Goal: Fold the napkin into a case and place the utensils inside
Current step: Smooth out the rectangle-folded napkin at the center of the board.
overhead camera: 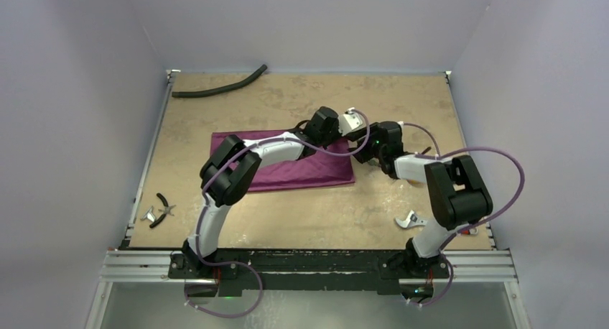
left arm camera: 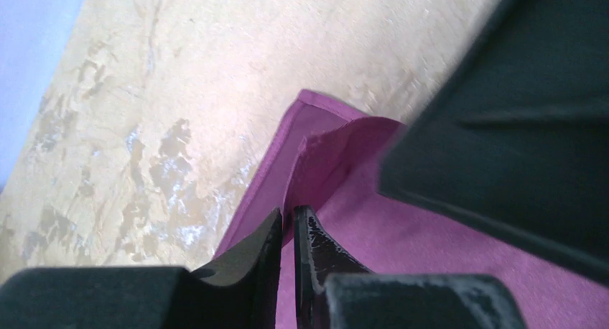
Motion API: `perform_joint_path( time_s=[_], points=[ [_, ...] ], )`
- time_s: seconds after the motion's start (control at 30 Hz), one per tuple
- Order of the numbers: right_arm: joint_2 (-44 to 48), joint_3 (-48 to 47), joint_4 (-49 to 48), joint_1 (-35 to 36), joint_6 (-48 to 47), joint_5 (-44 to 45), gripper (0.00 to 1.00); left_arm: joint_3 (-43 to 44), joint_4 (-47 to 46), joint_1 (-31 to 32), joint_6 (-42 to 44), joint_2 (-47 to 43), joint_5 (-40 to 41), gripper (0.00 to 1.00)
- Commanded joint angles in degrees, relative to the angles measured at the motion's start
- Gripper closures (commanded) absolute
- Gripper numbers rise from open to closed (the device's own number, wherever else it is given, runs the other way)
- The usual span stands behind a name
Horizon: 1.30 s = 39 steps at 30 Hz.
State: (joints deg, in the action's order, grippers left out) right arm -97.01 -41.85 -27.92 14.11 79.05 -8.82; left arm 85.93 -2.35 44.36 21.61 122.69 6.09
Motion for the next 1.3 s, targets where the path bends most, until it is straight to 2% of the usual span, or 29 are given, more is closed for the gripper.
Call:
perform_joint_path(
  time_s=[0.0, 0.17, 0.23, 0.3, 0.47, 0.67, 0.77, 1.0, 1.27],
  points=[
    [5.34, 2.75, 5.28, -0.31, -6.13, 4.26, 0.38, 3.96, -4.73, -0.31, 1.99, 1.96, 4.65, 0.83],
    [9.80, 3.19, 9.61, -0.31, -13.65, 8.29, 0.39, 5.76, -1.50, -1.78, 2.02, -0.47, 8.09, 0.53],
    [10.39, 1.35, 12.00, 0.07, -17.60, 9.36, 0.40, 7.71, 4.80, -3.89, 1.10, -2.30, 6.88, 0.36],
    [10.21, -0.53, 14.71, 1.26, -21.74, 10.89, 0.40, 8.92, 12.49, -6.51, 0.36, -4.46, 5.05, 0.26],
    [9.81, -5.24, 19.80, 7.17, -29.31, 14.30, 0.41, 2.69, 26.39, -15.26, 3.94, -13.68, -4.19, 0.26],
    [10.30, -8.16, 27.67, 15.81, -34.82, 16.94, 0.40, -14.48, 39.07, -25.19, 13.39, -26.46, -11.05, 0.34],
    [11.33, -6.78, 30.17, 17.69, -35.67, 16.68, 0.40, -18.87, 44.62, -30.23, 18.39, -29.12, -13.33, 0.40],
    [11.24, -1.83, 29.63, 17.80, -35.83, 13.45, 0.45, -26.01, 44.09, -37.03, 23.89, -30.34, -12.95, 0.48],
    [12.44, 2.76, 31.64, 17.79, -35.42, 12.03, 0.47, -36.31, 38.28, -40.10, 26.39, -33.04, -8.20, 0.54]
  ],
)
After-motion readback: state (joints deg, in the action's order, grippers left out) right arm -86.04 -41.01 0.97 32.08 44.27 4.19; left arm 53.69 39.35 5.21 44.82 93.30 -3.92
